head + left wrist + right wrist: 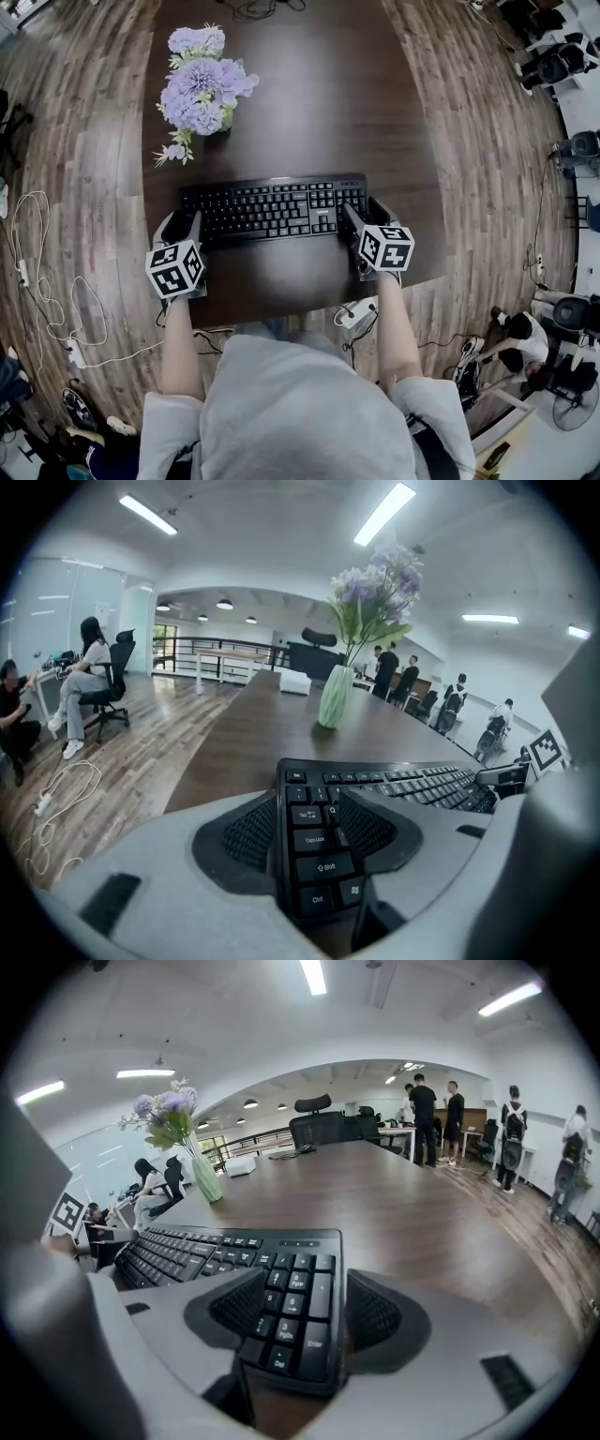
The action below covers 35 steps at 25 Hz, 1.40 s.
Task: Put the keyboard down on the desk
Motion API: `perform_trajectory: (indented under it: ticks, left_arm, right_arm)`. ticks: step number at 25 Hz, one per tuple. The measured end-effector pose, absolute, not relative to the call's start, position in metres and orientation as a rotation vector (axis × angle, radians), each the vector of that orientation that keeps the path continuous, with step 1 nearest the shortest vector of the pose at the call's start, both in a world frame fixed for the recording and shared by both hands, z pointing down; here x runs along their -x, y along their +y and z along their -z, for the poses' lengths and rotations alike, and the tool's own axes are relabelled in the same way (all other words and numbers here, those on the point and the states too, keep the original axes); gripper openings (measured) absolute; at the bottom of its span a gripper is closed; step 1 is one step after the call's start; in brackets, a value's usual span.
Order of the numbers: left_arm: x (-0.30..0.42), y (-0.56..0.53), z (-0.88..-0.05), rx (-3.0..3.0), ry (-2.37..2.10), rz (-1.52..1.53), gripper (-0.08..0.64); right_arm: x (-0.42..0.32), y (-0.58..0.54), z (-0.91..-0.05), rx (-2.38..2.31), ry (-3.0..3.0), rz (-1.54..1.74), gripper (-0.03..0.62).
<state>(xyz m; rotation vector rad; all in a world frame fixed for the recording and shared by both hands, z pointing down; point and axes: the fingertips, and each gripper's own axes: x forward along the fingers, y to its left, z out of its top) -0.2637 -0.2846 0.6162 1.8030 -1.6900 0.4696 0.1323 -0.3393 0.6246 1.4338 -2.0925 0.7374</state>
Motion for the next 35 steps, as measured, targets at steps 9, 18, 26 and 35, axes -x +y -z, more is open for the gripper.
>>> perform_trajectory:
  ticks: [9, 18, 26, 35]
  left_arm:
    - [0.274, -0.272, -0.561, -1.868, -1.907, -0.453, 0.031]
    - [0.256, -0.246, -0.503, -1.982, -2.0, -0.38, 0.009]
    - [0.229, -0.208, -0.455, -2.093, -2.054, -0.335, 0.009]
    - [0.205, -0.155, -0.409, -2.15, -2.098, -0.21, 0.009]
  right_arm:
    - [-0.137, -0.33, -0.574, -1.563, -2.152, -0.573, 0.041]
    - [-0.125, -0.297, -0.512, -1.567, -2.343, -0.427, 0.012]
    - [-0.134, -0.253, -0.48, -1.581, -2.437, -0.383, 0.014]
    - [-0.146, -0.203, -0.438, -1.599, -2.515, -0.287, 0.014]
